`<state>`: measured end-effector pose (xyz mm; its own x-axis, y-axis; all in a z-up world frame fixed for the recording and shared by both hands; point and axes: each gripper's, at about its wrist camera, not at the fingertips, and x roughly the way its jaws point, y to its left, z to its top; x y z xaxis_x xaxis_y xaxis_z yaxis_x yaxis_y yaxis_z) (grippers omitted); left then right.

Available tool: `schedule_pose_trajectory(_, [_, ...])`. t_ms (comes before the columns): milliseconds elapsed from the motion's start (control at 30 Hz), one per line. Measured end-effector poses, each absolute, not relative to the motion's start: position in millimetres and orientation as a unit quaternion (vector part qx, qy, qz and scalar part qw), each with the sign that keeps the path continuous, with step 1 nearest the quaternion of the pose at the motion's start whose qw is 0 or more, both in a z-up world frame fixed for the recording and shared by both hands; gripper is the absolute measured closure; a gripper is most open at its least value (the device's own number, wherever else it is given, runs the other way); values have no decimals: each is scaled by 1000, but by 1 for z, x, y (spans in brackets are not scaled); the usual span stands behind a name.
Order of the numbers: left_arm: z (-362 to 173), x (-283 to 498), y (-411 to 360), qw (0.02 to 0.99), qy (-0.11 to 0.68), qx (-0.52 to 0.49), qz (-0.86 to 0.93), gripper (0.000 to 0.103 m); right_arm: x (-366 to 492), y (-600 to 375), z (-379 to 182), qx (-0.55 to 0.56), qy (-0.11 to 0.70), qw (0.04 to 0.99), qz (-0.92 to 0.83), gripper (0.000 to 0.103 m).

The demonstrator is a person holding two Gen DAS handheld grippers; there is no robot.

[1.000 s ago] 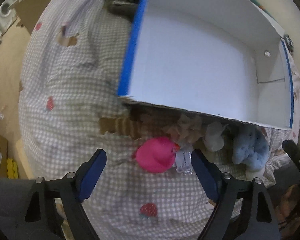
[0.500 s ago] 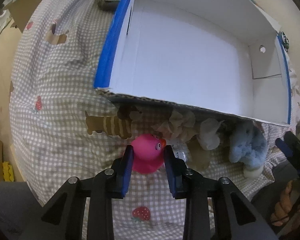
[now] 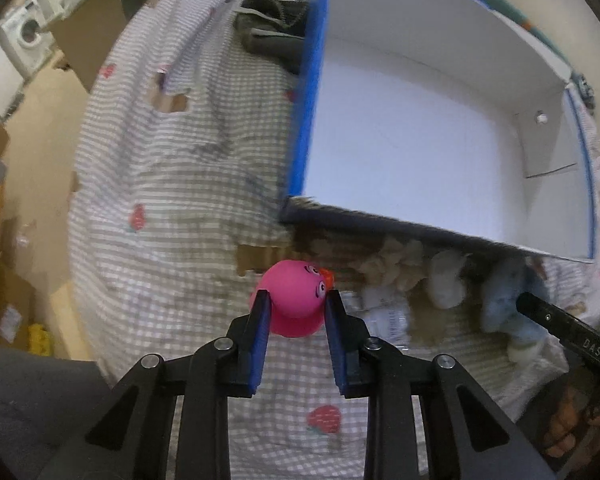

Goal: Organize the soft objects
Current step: 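Grasp the pink rubber duck with the left gripper while the right gripper grasps the light blue scrunchie, then carry the duck and scrunchie into the box and open both grippers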

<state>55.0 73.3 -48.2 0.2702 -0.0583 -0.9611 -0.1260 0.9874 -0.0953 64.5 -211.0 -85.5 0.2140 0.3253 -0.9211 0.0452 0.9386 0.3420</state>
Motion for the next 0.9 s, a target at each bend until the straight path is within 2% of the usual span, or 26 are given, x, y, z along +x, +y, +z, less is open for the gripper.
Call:
schedule_pose_trajectory(67, [-48,51,74,793,603,-77,20,79,65,-205,-85,128,620,769,90,56])
schedule_pose_trajectory(200, [-48,46,60,801,594,-69,24,79,58,-203,-83,128,613,772,109,88])
schedule_pose_trajectory(233, [-47,48,57,802,593,-70,24,79,55,-202,-80,133,608,773,121,92])
schedule_pose_trajectory(467, [-41,38,51,805,588,-72,34,79,34,-209,-30,140,556,804,155,93])
schedule_pose_trajectory(900, [31,29,43,848,525,-68,38,79,33,-217,38,144,475,848,188,93])
